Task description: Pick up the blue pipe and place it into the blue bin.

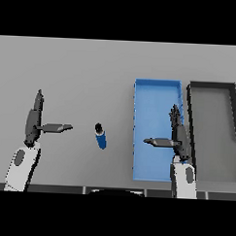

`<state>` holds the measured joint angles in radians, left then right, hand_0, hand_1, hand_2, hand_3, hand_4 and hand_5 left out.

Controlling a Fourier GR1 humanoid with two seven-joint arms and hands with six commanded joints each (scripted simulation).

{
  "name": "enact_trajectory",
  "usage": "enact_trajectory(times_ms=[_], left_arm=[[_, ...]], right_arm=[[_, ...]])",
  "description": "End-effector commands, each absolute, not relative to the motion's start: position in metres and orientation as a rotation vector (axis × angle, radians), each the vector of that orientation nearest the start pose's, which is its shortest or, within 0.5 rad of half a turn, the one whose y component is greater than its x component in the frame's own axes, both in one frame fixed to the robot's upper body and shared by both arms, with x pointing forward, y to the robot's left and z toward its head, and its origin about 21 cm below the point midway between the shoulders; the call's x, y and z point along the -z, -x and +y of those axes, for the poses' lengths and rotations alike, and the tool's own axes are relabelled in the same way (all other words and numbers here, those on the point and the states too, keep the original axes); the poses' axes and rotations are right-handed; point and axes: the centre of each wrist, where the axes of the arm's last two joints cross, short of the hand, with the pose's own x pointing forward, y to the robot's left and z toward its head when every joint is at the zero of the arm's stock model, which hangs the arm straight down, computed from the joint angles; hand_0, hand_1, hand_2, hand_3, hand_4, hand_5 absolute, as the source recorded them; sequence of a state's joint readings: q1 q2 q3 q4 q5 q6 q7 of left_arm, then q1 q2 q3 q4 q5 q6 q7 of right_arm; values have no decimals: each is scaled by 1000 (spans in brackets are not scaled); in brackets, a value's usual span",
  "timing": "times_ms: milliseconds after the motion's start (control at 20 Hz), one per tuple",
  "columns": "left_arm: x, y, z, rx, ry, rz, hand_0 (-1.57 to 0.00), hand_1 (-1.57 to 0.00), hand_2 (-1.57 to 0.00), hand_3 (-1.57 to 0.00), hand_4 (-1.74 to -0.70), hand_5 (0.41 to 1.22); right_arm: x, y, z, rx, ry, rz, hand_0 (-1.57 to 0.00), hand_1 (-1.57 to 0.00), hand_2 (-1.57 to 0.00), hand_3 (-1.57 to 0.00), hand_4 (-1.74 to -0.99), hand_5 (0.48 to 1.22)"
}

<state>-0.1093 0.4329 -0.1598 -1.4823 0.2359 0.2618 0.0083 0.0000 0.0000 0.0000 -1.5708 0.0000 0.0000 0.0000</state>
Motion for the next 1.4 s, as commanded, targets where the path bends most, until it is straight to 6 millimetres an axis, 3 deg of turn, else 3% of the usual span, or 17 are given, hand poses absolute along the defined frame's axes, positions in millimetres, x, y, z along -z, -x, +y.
enact_trajectory(times_ms=[0,250,350,450,600,750,900,1150,1350], left_arm=[[-27,-273,292,86,-250,-1554,1,1,1,1,-966,593],[-29,-275,292,86,-251,-1560,1,1,1,1,-966,593],[-21,-260,316,328,-197,-1570,1,1,1,1,-963,592],[-21,-258,331,421,-168,-1561,1,1,1,1,-959,590],[-23,-260,331,458,-139,-1567,1,1,1,1,-960,594],[-28,-248,334,534,-40,-1582,1,1,1,1,-976,584],[-32,-242,327,635,33,-1525,1,1,1,1,-1026,549],[-24,-228,285,759,179,-1434,1,1,1,1,-1126,485],[-15,-224,254,815,228,-1406,1,1,1,1,-1139,450]], right_arm=[[3,-249,-228,1,0,-1571,1,1,1,1,-1205,629],[1,-252,-228,2,-4,-1565,1,1,1,1,-1205,629],[-5,-235,-247,-224,129,-1687,1,1,1,1,-1201,628],[-6,-223,-246,-303,159,-1694,1,1,1,1,-1197,626],[-12,-223,-249,-319,168,-1686,1,1,1,1,-1206,625],[-11,-223,-245,-334,170,-1677,1,1,1,1,-1192,621],[-10,-227,-244,-333,171,-1678,1,1,1,1,-1179,616],[-13,-224,-247,-340,170,-1667,1,1,1,1,-1174,618],[-13,-224,-246,-327,160,-1668,1,1,1,1,-1197,615]])
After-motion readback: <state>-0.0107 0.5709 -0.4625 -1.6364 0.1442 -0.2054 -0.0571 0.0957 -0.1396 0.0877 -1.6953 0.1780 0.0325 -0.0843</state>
